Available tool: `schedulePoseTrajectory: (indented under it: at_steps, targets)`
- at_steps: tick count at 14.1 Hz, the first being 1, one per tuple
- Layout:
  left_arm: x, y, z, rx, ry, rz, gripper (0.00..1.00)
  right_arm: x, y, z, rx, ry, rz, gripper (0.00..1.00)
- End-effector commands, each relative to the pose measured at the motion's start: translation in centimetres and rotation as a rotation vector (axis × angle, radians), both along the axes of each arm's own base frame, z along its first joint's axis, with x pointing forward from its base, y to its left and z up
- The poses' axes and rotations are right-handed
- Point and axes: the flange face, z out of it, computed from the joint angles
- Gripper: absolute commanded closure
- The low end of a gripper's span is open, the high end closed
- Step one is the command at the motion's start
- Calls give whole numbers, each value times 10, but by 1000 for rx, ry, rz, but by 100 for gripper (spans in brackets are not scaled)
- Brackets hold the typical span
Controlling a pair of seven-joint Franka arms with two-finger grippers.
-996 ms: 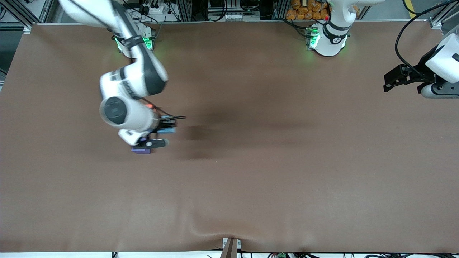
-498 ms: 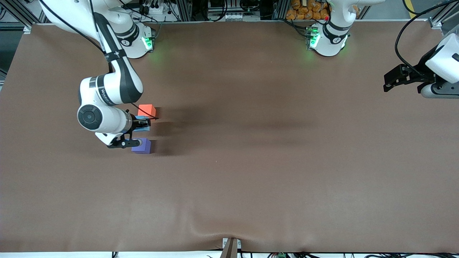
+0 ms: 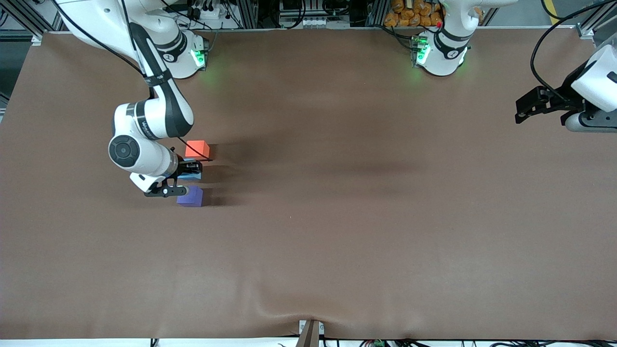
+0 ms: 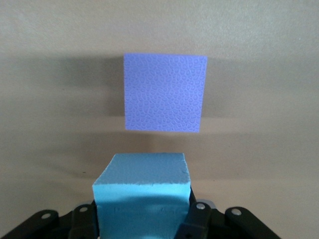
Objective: Place blue block between orange and purple blocks
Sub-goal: 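Carry the blue block with the right gripper into the orange-purple gap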
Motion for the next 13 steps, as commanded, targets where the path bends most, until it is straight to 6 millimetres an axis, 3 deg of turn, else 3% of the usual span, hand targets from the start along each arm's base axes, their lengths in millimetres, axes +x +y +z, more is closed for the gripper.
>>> schedulePoseTrajectory:
  at_steps: [1,13]
  targets:
    - [-1,-2,5,-12,4,6,0,-10,-5,1,4,-24,9,100]
    - [-1,-2,5,-12,4,6,0,-18,-10,-42,-5,-78,-2,100]
